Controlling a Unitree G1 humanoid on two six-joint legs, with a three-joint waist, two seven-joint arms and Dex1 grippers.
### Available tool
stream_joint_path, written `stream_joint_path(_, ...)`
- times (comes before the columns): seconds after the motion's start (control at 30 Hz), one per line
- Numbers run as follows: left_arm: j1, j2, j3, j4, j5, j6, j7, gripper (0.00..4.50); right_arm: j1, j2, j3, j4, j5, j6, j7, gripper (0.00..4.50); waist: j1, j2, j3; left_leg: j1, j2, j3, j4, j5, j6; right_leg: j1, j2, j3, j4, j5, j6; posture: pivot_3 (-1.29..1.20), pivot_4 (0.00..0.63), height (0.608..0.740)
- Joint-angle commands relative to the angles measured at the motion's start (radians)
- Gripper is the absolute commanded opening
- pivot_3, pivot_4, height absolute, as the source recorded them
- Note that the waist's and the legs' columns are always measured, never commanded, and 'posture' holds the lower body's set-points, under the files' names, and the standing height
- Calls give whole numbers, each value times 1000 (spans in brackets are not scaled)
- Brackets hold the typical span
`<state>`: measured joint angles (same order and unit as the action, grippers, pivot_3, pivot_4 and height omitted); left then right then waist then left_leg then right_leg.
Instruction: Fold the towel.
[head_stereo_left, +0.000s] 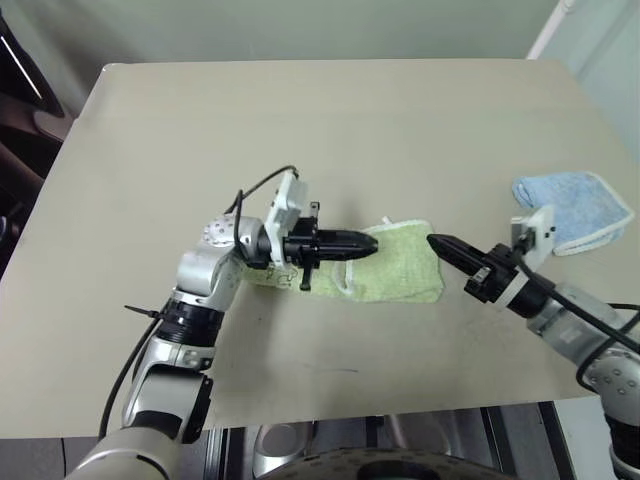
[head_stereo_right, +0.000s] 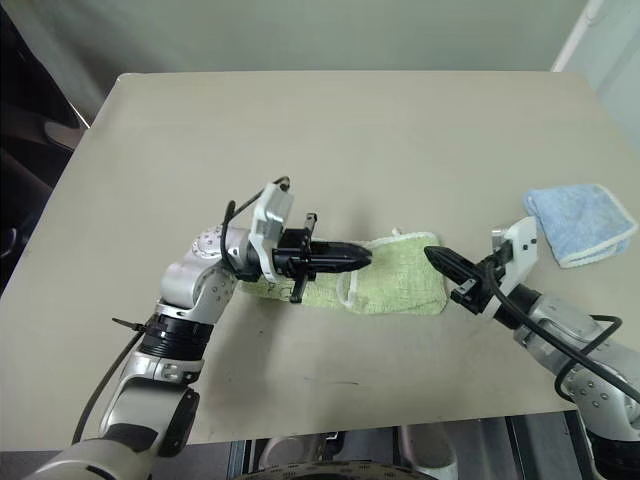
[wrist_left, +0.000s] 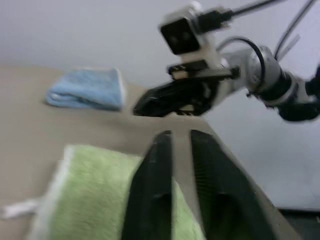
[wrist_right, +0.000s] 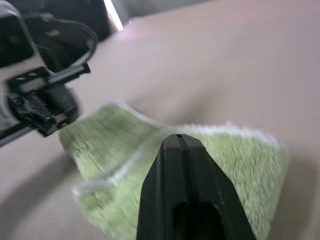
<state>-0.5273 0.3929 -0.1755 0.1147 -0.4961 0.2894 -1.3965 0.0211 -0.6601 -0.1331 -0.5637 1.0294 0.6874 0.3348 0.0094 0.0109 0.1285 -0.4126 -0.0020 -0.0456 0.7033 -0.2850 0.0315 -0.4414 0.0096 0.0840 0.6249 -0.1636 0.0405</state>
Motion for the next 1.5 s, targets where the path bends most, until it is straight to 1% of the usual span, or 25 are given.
stream_joint_path(0.03,23,-10,-75,40,100,-147,-44,44,-34,35,11,22,-25,-12,32,0,-1,0,0,0,0,0,0,0,0,0,0,0,0,1,0,0,150,733)
stream_joint_path(0.13,-7,-56,-85,127,129,-188,-20,44,-62,57,48,68,-94,-31,56,0,0,0,0,0,0,0,0,2,1,1,0,0,0,2,-2,0,150,733)
stream_joint_path(0.2,-28,-98,-90,197,180,-242,39,44,-95,85,76,106,-145,-43,57,0,2,0,0,0,0,-1,0,5,2,2,0,0,-1,2,-7,0,150,733)
stream_joint_path(0.3,-36,-128,-91,262,228,-299,84,44,-121,113,113,146,-235,-63,51,0,-1,0,0,0,0,-1,0,7,2,3,0,0,-3,4,-7,0,150,733)
stream_joint_path(0.4,-8,-132,-106,282,253,-313,88,44,-129,129,179,194,-345,-78,54,0,-2,0,0,0,0,-1,0,8,2,3,0,0,-4,6,-6,0,150,733)
stream_joint_path(0.47,6,-131,-116,290,273,-334,91,44,-124,142,197,214,-385,-90,63,0,-3,0,0,0,0,-1,-2,7,2,3,0,0,-5,10,-1,0,150,733)
stream_joint_path(0.57,25,-113,-143,290,298,-333,68,44,-118,157,219,264,-465,-116,59,0,-3,0,0,-1,0,-1,-3,7,2,2,0,0,-8,10,0,0,150,733)
stream_joint_path(0.6,27,-111,-148,312,301,-278,73,44,-117,159,248,318,-518,-128,50,0,-3,1,0,-1,0,-1,-3,7,2,2,0,0,-9,10,0,0,150,733)
stream_joint_path(0.67,22,-124,-140,368,307,-236,103,44,-120,181,280,406,-578,-138,38,0,-3,2,-2,0,0,-2,-4,7,2,4,0,0,-12,11,0,0,150,733)
stream_joint_path(0.7,17,-132,-134,390,311,-228,120,44,-123,197,285,436,-595,-143,32,0,-3,2,-4,2,0,-2,-4,7,2,7,0,0,-14,11,-1,0,150,733)
stream_joint_path(0.77,10,-140,-126,406,314,-232,131,44,-127,218,285,453,-618,-153,35,0,-6,2,-7,14,0,-2,-4,5,4,16,0,0,-17,8,-7,0,150,733)
stream_joint_path(0.8,3,-143,-117,410,308,-230,137,44,-128,223,285,446,-626,-157,42,0,-7,2,-7,19,0,-2,-4,4,4,22,0,0,-18,7,-4,0,150,733)
stream_joint_path(0.83,-3,-146,-106,410,300,-222,142,44,-128,228,280,438,-629,-158,49,0,-8,2,-7,23,-1,-3,-4,4,5,26,0,1,-20,4,1,0,150,733)
stream_joint_path(0.87,-10,-148,-91,406,284,-204,146,44,-127,225,279,431,-639,-160,58,0,-9,1,-7,26,-1,-4,-4,4,4,29,1,1,-21,4,2,0,150,733)
stream_joint_path(0.97,-26,-141,-49,376,236,-136,144,44,-117,197,268,401,-661,-183,95,0,-9,1,-7,27,-1,-6,-4,-4,-9,31,1,1,-23,3,2,0,150,733)
stream_joint_path(1.07,-34,-109,-15,306,181,-79,106,44,-108,180,228,327,-603,-160,151,0,-8,2,-7,24,-1,-6,-4,-4,-11,28,1,1,-21,4,2,0,150,733)
stream_joint_path(1.1,-44,-99,15,273,146,-30,120,198,-108,171,212,293,-577,-145,169,0,-8,2,-7,19,-1,-6,-4,-3,-10,26,2,1,-19,4,2,0,150,733)
stream_joint_path(1.13,-56,-81,47,233,105,37,128,389,-111,163,196,258,-550,-127,185,0,-8,2,-7,15,-1,-6,-4,1,-6,22,2,1,-17,3,1,0,150,733)
stream_joint_path(1.17,-63,-54,65,192,72,99,117,609,-115,155,182,228,-527,-109,198,0,-7,1,-7,10,-1,-5,-4,4,-4,15,2,1,-15,3,-1,0,150,733)
stream_joint_path(1.2,-62,-5,72,132,37,151,70,867,-124,148,167,197,-494,-83,210,0,-6,1,-6,4,-1,-5,-4,7,-9,10,3,0,-14,5,-7,0,150,733)
stream_joint_path(1.23,-57,29,71,90,16,183,35,1287,-131,144,157,179,-474,-63,217,0,-5,1,-6,-1,0,-4,-4,12,-18,4,3,0,-13,6,-4,0,150,733)
stream_joint_path(1.27,-60,65,87,46,-19,237,24,1648,-142,142,143,155,-444,-39,223,0,-6,1,-6,-4,0,-4,-4,13,-20,1,4,0,-14,8,-1,0,150,733)
stream_joint_path(1.37,-74,151,165,-26,-129,391,31,2773,-174,137,106,93,-361,18,237,0,-5,1,-6,-5,2,-3,-6,13,-21,-2,4,0,-14,6,-1,0,150,733)
stream_joint_path(1.43,-71,203,214,-48,-187,470,35,3442,-196,133,90,70,-324,47,241,0,-5,1,-6,-6,3,-2,-6,11,-20,-3,4,0,-15,4,-1,0,150,733)
stream_joint_path(1.5,-51,251,239,-61,-210,510,37,4173,-220,126,85,58,-304,66,246,0,-6,1,-6,-6,3,-2,-6,9,-19,-3,4,0,-15,2,-1,0,150,733)
